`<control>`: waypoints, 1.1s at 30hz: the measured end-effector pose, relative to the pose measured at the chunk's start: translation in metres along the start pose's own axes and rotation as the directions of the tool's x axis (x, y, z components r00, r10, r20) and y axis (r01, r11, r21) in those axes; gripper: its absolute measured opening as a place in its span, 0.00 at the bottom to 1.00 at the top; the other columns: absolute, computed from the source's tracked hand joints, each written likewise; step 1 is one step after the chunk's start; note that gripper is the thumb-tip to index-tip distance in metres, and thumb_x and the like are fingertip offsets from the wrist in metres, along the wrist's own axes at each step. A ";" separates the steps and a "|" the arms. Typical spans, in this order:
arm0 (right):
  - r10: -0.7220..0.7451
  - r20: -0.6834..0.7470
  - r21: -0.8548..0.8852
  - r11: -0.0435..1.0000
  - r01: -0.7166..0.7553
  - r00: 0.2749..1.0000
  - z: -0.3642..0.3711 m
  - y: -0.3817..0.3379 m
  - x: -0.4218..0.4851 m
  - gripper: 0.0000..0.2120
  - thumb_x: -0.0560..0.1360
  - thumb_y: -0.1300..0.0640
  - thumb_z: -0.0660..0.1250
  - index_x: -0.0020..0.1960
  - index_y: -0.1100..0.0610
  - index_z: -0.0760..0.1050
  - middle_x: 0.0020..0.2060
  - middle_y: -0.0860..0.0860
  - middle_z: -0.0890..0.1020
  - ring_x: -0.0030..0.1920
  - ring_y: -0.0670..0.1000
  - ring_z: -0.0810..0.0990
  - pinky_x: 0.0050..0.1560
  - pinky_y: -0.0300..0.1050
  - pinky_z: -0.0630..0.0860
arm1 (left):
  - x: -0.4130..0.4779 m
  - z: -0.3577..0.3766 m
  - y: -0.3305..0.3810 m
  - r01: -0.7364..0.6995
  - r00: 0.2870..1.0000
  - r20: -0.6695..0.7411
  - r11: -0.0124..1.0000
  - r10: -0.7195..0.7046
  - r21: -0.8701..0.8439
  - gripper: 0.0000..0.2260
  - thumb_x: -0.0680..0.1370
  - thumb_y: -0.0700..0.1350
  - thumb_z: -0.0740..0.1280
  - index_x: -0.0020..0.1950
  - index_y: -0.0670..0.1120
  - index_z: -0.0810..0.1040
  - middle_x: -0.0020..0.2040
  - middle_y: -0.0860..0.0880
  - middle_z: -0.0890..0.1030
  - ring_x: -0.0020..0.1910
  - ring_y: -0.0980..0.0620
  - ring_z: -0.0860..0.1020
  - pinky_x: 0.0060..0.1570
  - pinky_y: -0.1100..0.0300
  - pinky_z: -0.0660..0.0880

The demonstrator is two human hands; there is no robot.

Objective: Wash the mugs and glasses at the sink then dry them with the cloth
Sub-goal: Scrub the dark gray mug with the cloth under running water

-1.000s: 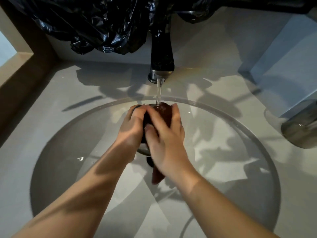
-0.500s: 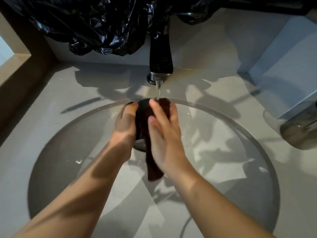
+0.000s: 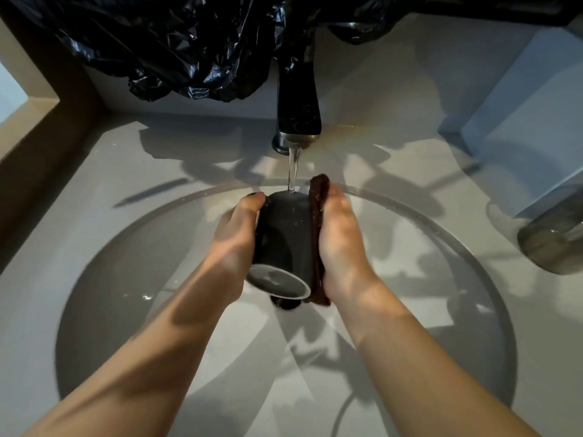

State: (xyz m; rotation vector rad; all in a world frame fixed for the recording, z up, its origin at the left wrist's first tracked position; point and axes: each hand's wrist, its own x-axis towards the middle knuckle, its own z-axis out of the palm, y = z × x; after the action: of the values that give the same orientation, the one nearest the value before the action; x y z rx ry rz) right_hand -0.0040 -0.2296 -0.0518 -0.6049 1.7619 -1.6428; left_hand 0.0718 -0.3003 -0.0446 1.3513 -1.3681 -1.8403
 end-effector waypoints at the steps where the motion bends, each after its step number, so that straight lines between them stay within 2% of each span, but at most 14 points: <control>1: -0.028 -0.011 -0.047 0.999 0.027 1.000 0.003 0.001 -0.007 0.24 0.72 0.39 0.58 0.65 0.45 0.72 0.68 0.56 0.72 0.67 0.58 0.71 0.68 0.57 0.68 | 0.000 0.000 0.000 0.003 1.000 0.008 1.000 -0.003 -0.008 0.15 0.78 0.55 0.59 0.42 0.47 0.78 0.38 0.44 0.82 0.42 0.42 0.80 0.48 0.51 0.76; 4: -0.153 0.078 -0.369 0.914 0.171 0.985 0.015 0.008 -0.036 0.17 0.81 0.48 0.54 0.67 0.32 0.61 0.77 0.45 0.46 0.76 0.49 0.46 0.72 0.39 0.46 | 0.002 -0.002 -0.003 -0.048 0.998 -0.028 0.999 0.048 0.016 0.15 0.79 0.54 0.57 0.44 0.46 0.79 0.39 0.44 0.82 0.41 0.45 0.80 0.42 0.55 0.74; 5: -0.131 0.105 -0.423 0.891 0.163 0.986 0.016 0.007 -0.040 0.17 0.81 0.49 0.54 0.66 0.31 0.63 0.77 0.42 0.44 0.76 0.48 0.42 0.70 0.38 0.45 | 0.002 -0.003 -0.004 -0.053 0.998 -0.038 0.998 0.054 0.037 0.15 0.78 0.54 0.57 0.45 0.46 0.79 0.41 0.43 0.82 0.42 0.44 0.80 0.43 0.55 0.74; 7: -0.145 0.115 -0.372 0.911 0.178 0.983 0.013 0.002 -0.027 0.15 0.80 0.47 0.56 0.62 0.31 0.70 0.77 0.44 0.50 0.76 0.50 0.45 0.75 0.45 0.44 | 0.002 -0.004 -0.005 -0.053 0.998 -0.038 0.998 0.055 0.040 0.15 0.78 0.53 0.58 0.45 0.46 0.79 0.43 0.42 0.83 0.45 0.43 0.81 0.44 0.53 0.75; 9: -0.139 -0.023 -0.239 0.962 0.130 0.990 0.011 -0.004 -0.004 0.15 0.73 0.42 0.57 0.57 0.32 0.76 0.74 0.49 0.62 0.74 0.52 0.58 0.75 0.54 0.54 | 0.000 -0.001 -0.003 -0.033 0.999 -0.010 0.999 0.034 0.016 0.13 0.78 0.53 0.59 0.44 0.46 0.79 0.41 0.43 0.83 0.44 0.43 0.81 0.47 0.52 0.76; 11: -0.050 -0.156 -0.039 0.998 0.045 0.986 0.009 -0.002 0.004 0.17 0.70 0.42 0.57 0.56 0.38 0.77 0.68 0.52 0.71 0.68 0.52 0.70 0.70 0.54 0.65 | -0.001 0.003 -0.002 0.005 1.000 0.000 1.000 -0.005 -0.005 0.13 0.78 0.53 0.60 0.41 0.47 0.78 0.38 0.45 0.82 0.42 0.44 0.80 0.47 0.52 0.75; 13: -0.060 -0.098 -0.096 0.994 0.050 0.993 0.011 0.002 -0.011 0.18 0.74 0.43 0.55 0.63 0.37 0.70 0.73 0.52 0.62 0.71 0.52 0.64 0.73 0.49 0.61 | 0.001 0.004 -0.004 0.003 1.000 -0.019 1.000 -0.004 -0.026 0.14 0.78 0.53 0.60 0.41 0.47 0.78 0.37 0.45 0.81 0.40 0.44 0.80 0.46 0.54 0.75; 16: -0.103 0.084 -0.405 0.905 0.128 0.991 0.016 0.011 -0.039 0.21 0.78 0.43 0.53 0.70 0.34 0.62 0.77 0.42 0.44 0.76 0.47 0.44 0.72 0.39 0.46 | 0.006 0.000 -0.008 0.008 0.999 -0.041 1.000 -0.009 -0.026 0.15 0.76 0.56 0.60 0.44 0.46 0.80 0.41 0.43 0.83 0.44 0.43 0.81 0.46 0.53 0.75; 19: -0.110 0.043 -0.396 0.911 0.118 0.993 0.011 0.006 -0.022 0.18 0.81 0.50 0.55 0.71 0.41 0.66 0.77 0.44 0.50 0.77 0.50 0.43 0.70 0.38 0.39 | 0.004 0.000 -0.007 -0.011 1.000 -0.022 1.000 0.012 0.017 0.14 0.78 0.53 0.59 0.42 0.46 0.79 0.39 0.44 0.82 0.42 0.43 0.80 0.40 0.56 0.74; 23: -0.014 -0.152 -0.182 0.983 -0.014 0.988 0.007 0.000 -0.004 0.20 0.82 0.52 0.54 0.73 0.48 0.63 0.76 0.47 0.56 0.77 0.50 0.50 0.76 0.52 0.50 | -0.003 0.006 -0.005 -0.060 0.998 -0.005 0.998 0.060 0.016 0.14 0.79 0.52 0.60 0.41 0.47 0.78 0.39 0.46 0.82 0.43 0.46 0.81 0.45 0.55 0.76; 26: -0.050 0.028 -0.400 0.915 0.057 0.998 0.015 0.003 -0.031 0.22 0.82 0.53 0.52 0.75 0.41 0.57 0.77 0.43 0.46 0.76 0.48 0.41 0.75 0.45 0.43 | 0.001 0.005 -0.005 -0.041 0.999 -0.036 0.999 0.040 -0.012 0.14 0.79 0.52 0.59 0.41 0.47 0.78 0.37 0.47 0.81 0.39 0.47 0.80 0.36 0.58 0.73; 28: -0.057 0.081 -0.539 0.837 0.092 0.995 0.015 0.003 -0.039 0.21 0.82 0.53 0.53 0.73 0.39 0.59 0.77 0.40 0.44 0.76 0.48 0.37 0.73 0.46 0.43 | 0.002 0.004 -0.006 -0.015 1.000 -0.019 1.000 0.015 -0.020 0.14 0.79 0.51 0.58 0.40 0.48 0.78 0.35 0.47 0.81 0.37 0.48 0.79 0.35 0.58 0.71; 30: -0.086 0.036 -0.484 0.870 0.093 0.996 0.013 0.001 -0.024 0.19 0.81 0.52 0.56 0.71 0.40 0.65 0.77 0.43 0.51 0.76 0.50 0.43 0.73 0.47 0.46 | 0.000 0.004 -0.007 -0.029 1.000 0.001 1.000 0.029 0.009 0.13 0.79 0.51 0.59 0.40 0.48 0.78 0.36 0.48 0.82 0.39 0.47 0.80 0.37 0.58 0.73; 33: 0.001 -0.177 -0.105 0.994 -0.020 0.984 0.008 -0.001 -0.001 0.18 0.79 0.49 0.57 0.68 0.45 0.71 0.71 0.51 0.67 0.69 0.51 0.66 0.72 0.48 0.61 | -0.001 0.005 -0.007 -0.041 0.999 0.018 0.999 0.040 0.014 0.13 0.78 0.53 0.60 0.42 0.48 0.79 0.37 0.48 0.82 0.42 0.47 0.81 0.44 0.56 0.75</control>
State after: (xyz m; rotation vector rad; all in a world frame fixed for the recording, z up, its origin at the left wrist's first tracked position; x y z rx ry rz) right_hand 0.0019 -0.2347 -0.0506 -0.5089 1.9874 -1.6469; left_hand 0.0686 -0.2943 -0.0509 1.3078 -1.4106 -1.8236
